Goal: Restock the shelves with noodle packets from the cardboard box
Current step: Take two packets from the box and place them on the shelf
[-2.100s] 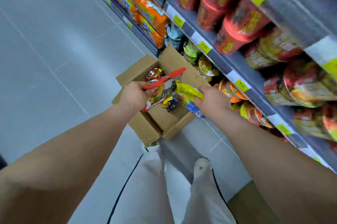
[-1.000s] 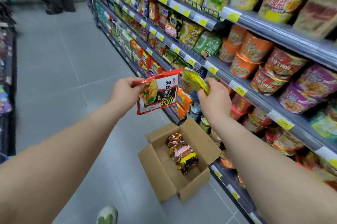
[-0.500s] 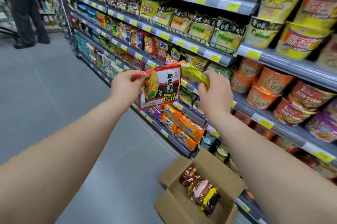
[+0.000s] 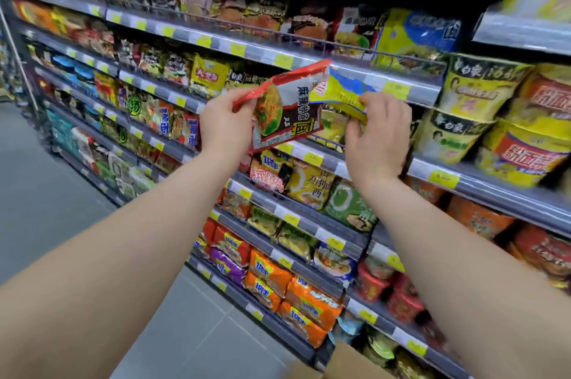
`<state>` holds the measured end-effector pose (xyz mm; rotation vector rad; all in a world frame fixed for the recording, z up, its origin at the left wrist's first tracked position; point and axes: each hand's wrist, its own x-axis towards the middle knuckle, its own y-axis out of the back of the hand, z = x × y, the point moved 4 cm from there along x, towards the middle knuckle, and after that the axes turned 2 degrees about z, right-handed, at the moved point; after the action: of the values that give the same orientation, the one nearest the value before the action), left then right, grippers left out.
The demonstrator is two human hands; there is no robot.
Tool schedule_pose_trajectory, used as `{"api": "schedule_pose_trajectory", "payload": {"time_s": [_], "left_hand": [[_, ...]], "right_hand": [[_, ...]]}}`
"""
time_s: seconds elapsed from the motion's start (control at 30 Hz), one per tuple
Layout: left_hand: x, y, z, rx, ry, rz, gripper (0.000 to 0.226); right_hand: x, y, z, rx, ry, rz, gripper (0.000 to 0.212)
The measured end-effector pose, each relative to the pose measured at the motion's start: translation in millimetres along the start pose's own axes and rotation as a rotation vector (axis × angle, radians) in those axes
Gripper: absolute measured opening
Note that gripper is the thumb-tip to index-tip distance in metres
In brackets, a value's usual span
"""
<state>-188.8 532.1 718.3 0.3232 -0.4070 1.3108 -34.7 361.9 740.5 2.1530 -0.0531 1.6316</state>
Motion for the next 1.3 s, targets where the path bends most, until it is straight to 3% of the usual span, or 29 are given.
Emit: {"api": "schedule_pose_trajectory", "payload": {"time_s": [0.27, 0.53, 0.83, 1.03, 1.3], "left_hand": [[113, -50, 8, -0.172, -0.199, -0.084, 0.016], [187, -90, 42, -0.305, -0.409, -0.210, 0.022], [206, -143, 60, -0.404, -0.488, -0.343, 0.032], [207, -171, 62, -0.466, -0.388, -0.236, 0.030], [214, -196, 84, -0.544, -0.390, -0.133, 0.021]], "right_hand": [[60, -49, -8, -0.314, 0.135, 0.265, 0.028], [104, -54, -10, -0.667, 0.035, 0.434, 0.038], [124, -51, 14, -0.807, -0.071, 0.267, 0.034], [132, -55, 41, -0.822, -0.049, 0.218, 0.033], [142, -65, 63, -0.777, -0.066, 0.239, 0.034]]}}
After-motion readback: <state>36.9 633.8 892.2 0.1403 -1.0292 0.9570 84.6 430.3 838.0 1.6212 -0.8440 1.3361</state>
